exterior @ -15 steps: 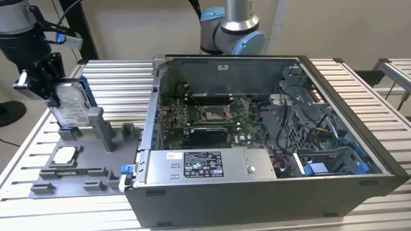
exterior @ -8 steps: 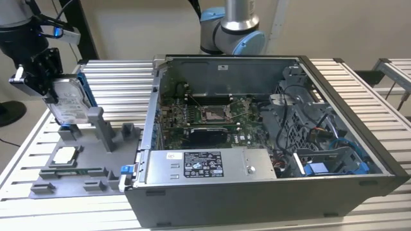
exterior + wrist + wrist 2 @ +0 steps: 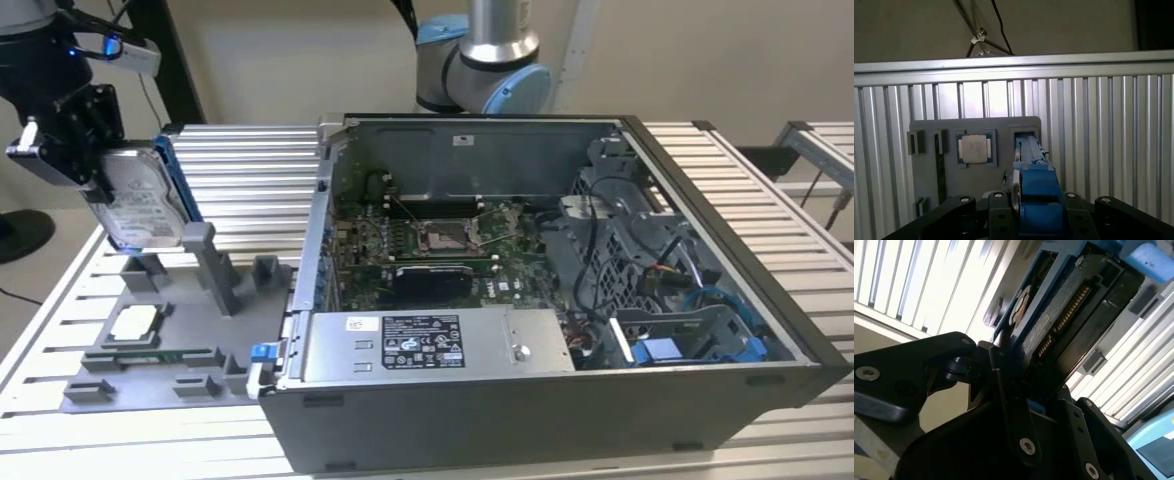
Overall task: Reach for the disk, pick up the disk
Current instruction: 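Pick up the disk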
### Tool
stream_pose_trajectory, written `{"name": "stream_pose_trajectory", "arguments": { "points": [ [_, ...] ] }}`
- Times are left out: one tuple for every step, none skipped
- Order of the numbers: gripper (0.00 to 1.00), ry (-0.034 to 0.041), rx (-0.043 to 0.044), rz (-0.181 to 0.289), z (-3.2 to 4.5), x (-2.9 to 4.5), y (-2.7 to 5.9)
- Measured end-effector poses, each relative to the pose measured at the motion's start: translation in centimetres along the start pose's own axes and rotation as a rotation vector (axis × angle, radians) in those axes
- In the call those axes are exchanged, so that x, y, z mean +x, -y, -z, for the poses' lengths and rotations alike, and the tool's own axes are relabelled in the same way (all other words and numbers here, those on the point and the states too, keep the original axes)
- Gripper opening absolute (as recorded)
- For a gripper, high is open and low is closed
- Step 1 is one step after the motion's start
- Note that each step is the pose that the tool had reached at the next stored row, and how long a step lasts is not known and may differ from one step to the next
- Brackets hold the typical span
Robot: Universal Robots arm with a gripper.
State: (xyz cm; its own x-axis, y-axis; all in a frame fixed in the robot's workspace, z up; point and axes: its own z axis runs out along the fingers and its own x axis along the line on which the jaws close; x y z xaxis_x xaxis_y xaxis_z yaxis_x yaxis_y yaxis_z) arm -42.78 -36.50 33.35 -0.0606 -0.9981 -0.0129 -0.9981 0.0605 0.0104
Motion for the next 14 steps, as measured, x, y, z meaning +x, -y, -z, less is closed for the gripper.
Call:
{"name": "stream_pose_trajectory", "arguments": {
  "points": [
    [0.0, 0.0, -0.0001, 0.0, 0.2, 0.0, 0.0],
    [0.0, 0.0, 0.0, 0.0, 0.39, -0.01, -0.01],
    [0.0, 0.0, 0.0, 0.0, 0.59, -0.01, -0.01],
    [0.0, -0.0001, -0.0001, 0.0, 0.8, -0.01, -0.01],
    [0.0, -0.0001, -0.0001, 0.0, 1.0, -0.01, -0.01],
    [0.0, -0.0001, 0.0, 0.0, 1.2, -0.02, -0.01],
    [0.0, 0.0, 0.0, 0.0, 1.41, -0.02, -0.02],
    [0.0, 0.0, 0.0, 0.0, 1.6, -0.02, -0.02],
    [0.0, 0.0, 0.0, 0.0, 1.8, -0.03, -0.02],
    [0.0, 0.0, -0.0001, 0.0, 2.0, -0.03, -0.03],
    [0.0, 0.0, -0.0001, 0.0, 2.21, -0.03, -0.03],
    [0.0, 0.0, 0.0, 0.0, 2.43, -0.04, -0.03],
    [0.0, 0.0, 0.0, 0.0, 2.63, -0.04, -0.03],
    [0.0, 0.0, 0.0, 0.0, 2.84, -0.04, -0.04]
  ]
}}
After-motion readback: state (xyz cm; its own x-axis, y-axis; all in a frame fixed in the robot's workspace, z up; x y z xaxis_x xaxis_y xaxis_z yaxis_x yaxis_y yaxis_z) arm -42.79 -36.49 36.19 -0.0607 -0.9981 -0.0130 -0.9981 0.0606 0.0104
